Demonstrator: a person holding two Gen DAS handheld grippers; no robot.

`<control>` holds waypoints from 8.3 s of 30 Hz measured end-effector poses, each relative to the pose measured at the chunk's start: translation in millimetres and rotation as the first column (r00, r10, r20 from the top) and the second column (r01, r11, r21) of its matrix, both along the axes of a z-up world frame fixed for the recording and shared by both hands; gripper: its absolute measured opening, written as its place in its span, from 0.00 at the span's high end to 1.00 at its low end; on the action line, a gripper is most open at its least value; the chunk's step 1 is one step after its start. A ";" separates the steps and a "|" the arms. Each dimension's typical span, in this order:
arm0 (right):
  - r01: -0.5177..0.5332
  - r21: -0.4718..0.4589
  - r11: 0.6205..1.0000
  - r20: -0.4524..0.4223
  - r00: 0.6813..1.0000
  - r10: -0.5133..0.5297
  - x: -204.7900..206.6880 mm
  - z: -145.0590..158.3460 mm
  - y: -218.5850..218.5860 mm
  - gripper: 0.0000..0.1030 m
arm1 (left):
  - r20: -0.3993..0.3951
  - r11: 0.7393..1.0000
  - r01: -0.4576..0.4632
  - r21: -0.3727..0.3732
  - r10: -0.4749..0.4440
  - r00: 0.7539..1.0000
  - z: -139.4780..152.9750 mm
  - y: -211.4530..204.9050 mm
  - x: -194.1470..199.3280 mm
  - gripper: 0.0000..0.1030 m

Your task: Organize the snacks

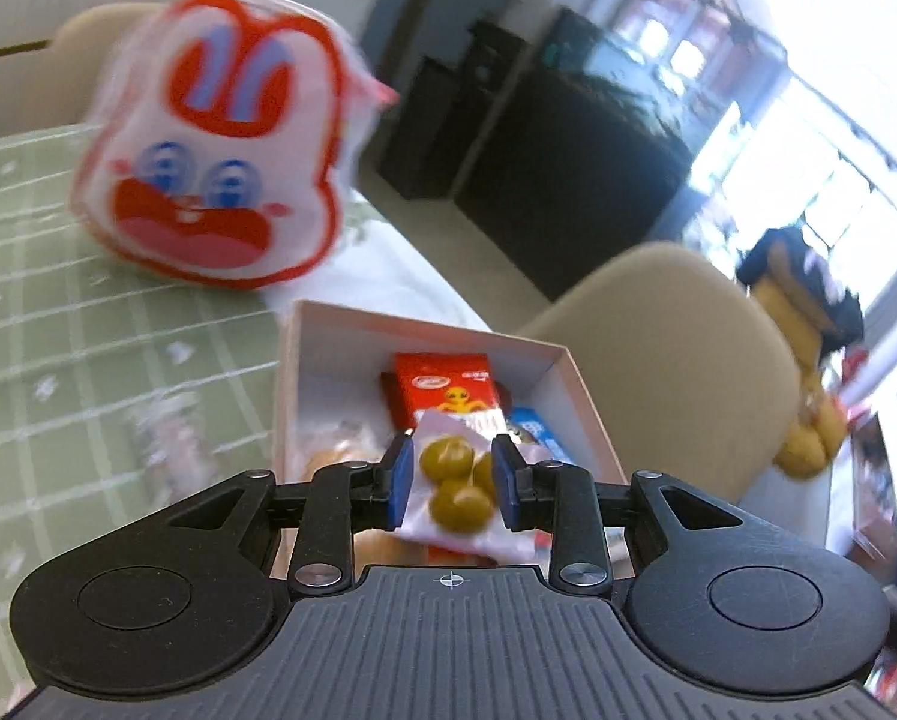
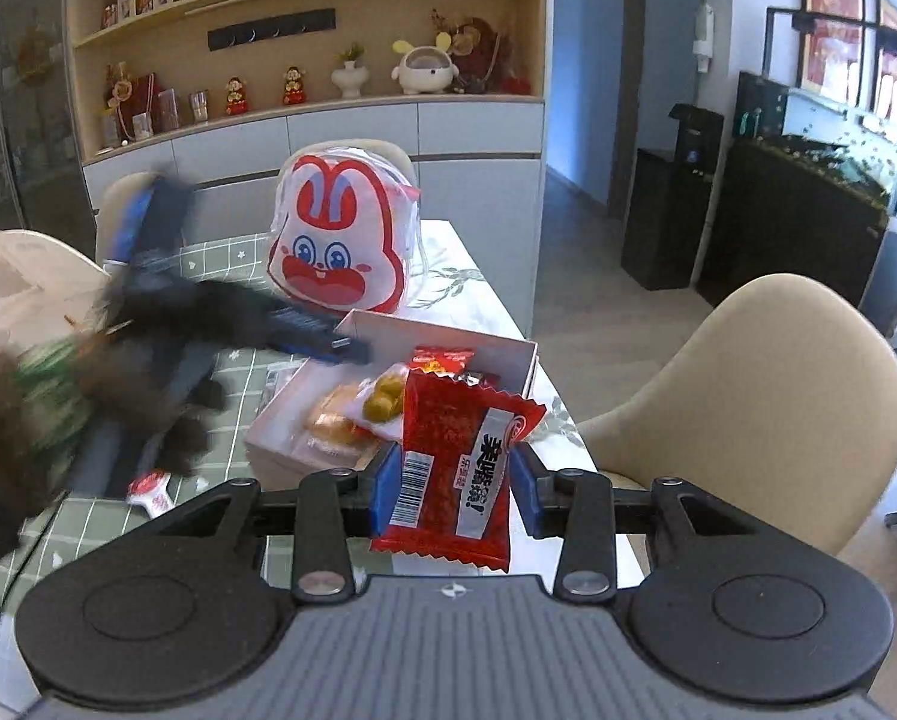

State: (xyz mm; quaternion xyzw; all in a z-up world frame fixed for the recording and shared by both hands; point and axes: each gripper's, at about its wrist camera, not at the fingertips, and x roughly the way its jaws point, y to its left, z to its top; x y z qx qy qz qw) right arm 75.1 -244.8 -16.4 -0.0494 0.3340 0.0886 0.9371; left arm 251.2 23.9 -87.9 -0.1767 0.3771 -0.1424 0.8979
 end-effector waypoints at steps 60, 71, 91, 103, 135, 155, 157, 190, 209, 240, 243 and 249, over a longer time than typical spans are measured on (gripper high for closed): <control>-0.515 -0.009 0.857 -0.557 0.715 0.423 77.5 -134.6 205.6 0.72 | -0.258 0.838 -0.546 -0.025 0.522 0.813 -54.3 113.1 -205.2 0.69; -0.404 -0.086 0.911 -0.421 0.843 0.334 17.4 -147.2 136.8 0.35 | -0.168 0.860 -0.505 0.081 0.511 0.843 -59.8 121.6 -126.7 0.66; -0.292 -0.070 0.954 -0.287 0.922 0.261 -13.7 -161.0 104.9 0.00 | -0.190 0.942 -0.171 0.289 0.231 0.954 -59.2 24.7 -109.6 0.61; -0.278 -0.066 0.958 -0.281 0.927 0.249 -20.7 -159.9 101.4 0.00 | -0.231 0.938 -0.164 0.307 0.240 0.943 -52.9 55.1 -164.2 0.73; -0.254 -0.066 0.965 -0.316 0.923 0.221 10.9 -146.8 162.8 0.58 | -0.177 0.933 -0.083 0.351 0.153 0.972 -60.6 43.7 -197.5 0.72; -0.189 -0.087 0.978 -0.298 0.942 0.155 -39.1 -144.7 164.2 0.63 | -0.143 0.960 0.000 0.281 0.041 0.989 -63.5 60.3 -204.9 0.73; -0.168 -0.051 0.985 -0.328 0.934 0.142 -46.3 -138.3 155.9 0.64 | -0.138 0.959 0.007 0.284 0.033 0.990 -63.2 59.0 -208.4 0.73; 0.056 -0.001 0.998 -0.099 0.994 -0.056 49.6 34.9 -13.9 0.64 | -0.070 0.998 0.016 0.068 -0.011 0.997 -24.6 -14.6 38.9 0.72; 0.123 0.195 0.973 -0.063 0.992 -0.113 75.0 15.3 34.2 0.34 | 0.055 0.992 -0.047 0.115 0.041 0.998 66.3 4.6 -169.8 0.72; 0.183 0.032 0.983 -0.124 0.976 -0.178 -145.2 7.0 140.3 0.23 | 0.107 0.968 -0.004 0.250 -0.023 0.994 81.1 20.1 -287.2 0.83; 0.179 0.026 0.984 -0.119 0.977 -0.175 -146.2 8.6 141.9 0.23 | 0.105 0.968 -0.004 0.252 -0.024 0.994 81.8 19.7 -287.5 0.83; 0.185 0.028 0.982 -0.127 0.975 -0.181 -146.7 6.7 139.8 0.23 | 0.096 0.967 0.006 0.253 -0.031 0.995 80.7 19.4 -288.8 0.83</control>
